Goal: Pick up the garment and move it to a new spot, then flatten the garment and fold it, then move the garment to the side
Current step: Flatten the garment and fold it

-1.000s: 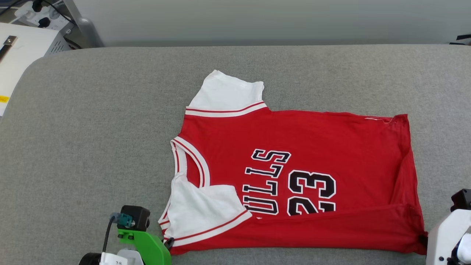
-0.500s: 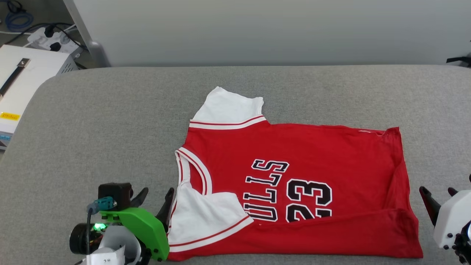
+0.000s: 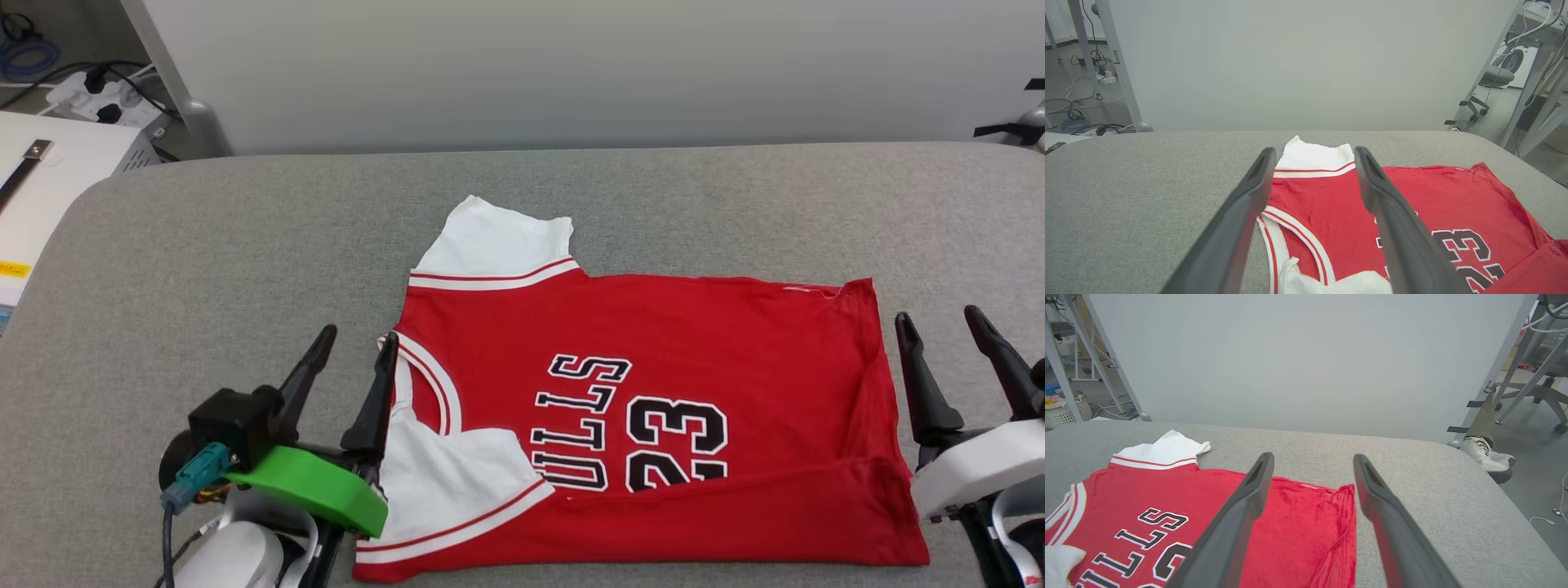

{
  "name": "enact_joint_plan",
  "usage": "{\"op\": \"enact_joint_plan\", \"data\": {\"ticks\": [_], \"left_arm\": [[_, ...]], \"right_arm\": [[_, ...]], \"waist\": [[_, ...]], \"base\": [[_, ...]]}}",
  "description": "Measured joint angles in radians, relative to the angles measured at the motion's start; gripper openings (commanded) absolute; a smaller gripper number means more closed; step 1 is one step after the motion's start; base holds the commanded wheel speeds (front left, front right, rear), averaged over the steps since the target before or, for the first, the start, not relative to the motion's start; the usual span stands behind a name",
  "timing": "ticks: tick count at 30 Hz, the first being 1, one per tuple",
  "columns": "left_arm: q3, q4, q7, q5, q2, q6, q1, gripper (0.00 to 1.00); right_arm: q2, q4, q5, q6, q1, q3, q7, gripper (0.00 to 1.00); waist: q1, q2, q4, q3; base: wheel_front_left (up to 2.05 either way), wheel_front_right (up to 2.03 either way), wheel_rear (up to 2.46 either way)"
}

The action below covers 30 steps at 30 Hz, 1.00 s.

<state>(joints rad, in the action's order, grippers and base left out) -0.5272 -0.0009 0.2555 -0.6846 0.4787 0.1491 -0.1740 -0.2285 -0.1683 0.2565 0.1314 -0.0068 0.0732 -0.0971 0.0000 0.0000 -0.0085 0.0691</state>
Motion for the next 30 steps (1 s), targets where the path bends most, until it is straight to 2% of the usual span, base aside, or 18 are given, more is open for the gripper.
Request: {"op": "enact_joint_plan", "data": {"ticks": [6,11,13,18,21,24,30], "left_arm": [[0.13,-0.045,0.001,0.129,-0.068,-0.071,-0.001,1.0],[0.141,0.029,0.0,0.204,-0.076,-0.141,-0.067,1.0],[0.128,0.08,-0.035,0.215,-0.065,-0.166,-0.129,1.0],[0.097,0.188,-0.207,0.218,-0.016,-0.232,-0.353,1.0],[0.081,0.242,-0.311,0.192,-0.007,-0.258,-0.489,1.0],[0.035,0.308,-0.445,0.172,0.017,-0.271,-0.621,1.0],[-0.062,0.427,-0.729,0.028,0.044,-0.277,-0.817,1.0]], "right_arm": [[0.036,0.025,-0.007,0.0,-0.001,-0.031,0.105,1.0],[0.05,0.034,-0.018,0.0,-0.015,-0.051,0.127,1.0],[0.05,0.03,-0.025,0.0,-0.024,-0.064,0.127,1.0],[0.052,0.014,-0.034,0.0,-0.053,-0.092,0.126,1.0],[0.056,0.001,-0.034,0.0,-0.073,-0.104,0.124,1.0],[0.065,-0.009,-0.035,0.0,-0.094,-0.125,0.124,1.0],[0.077,-0.018,-0.035,0.0,-0.131,-0.151,0.126,1.0]], "waist": [[0.0,0.0,-0.011,0.034],[0.0,0.0,-0.031,0.08],[0.0,0.0,-0.04,0.102],[0.0,0.0,-0.072,0.162],[0.0,0.0,-0.095,0.197],[0.0001,0.0,-0.118,0.234],[0.0001,0.0001,-0.163,0.307]], "base": [[0.0,0.0,0.0],[0.0,0.0,0.0],[0.0,0.0,0.0],[0.0,0.0,0.0],[0.0,0.0,0.0],[0.0,0.0,0.0],[0.0,0.0,0.0]]}}
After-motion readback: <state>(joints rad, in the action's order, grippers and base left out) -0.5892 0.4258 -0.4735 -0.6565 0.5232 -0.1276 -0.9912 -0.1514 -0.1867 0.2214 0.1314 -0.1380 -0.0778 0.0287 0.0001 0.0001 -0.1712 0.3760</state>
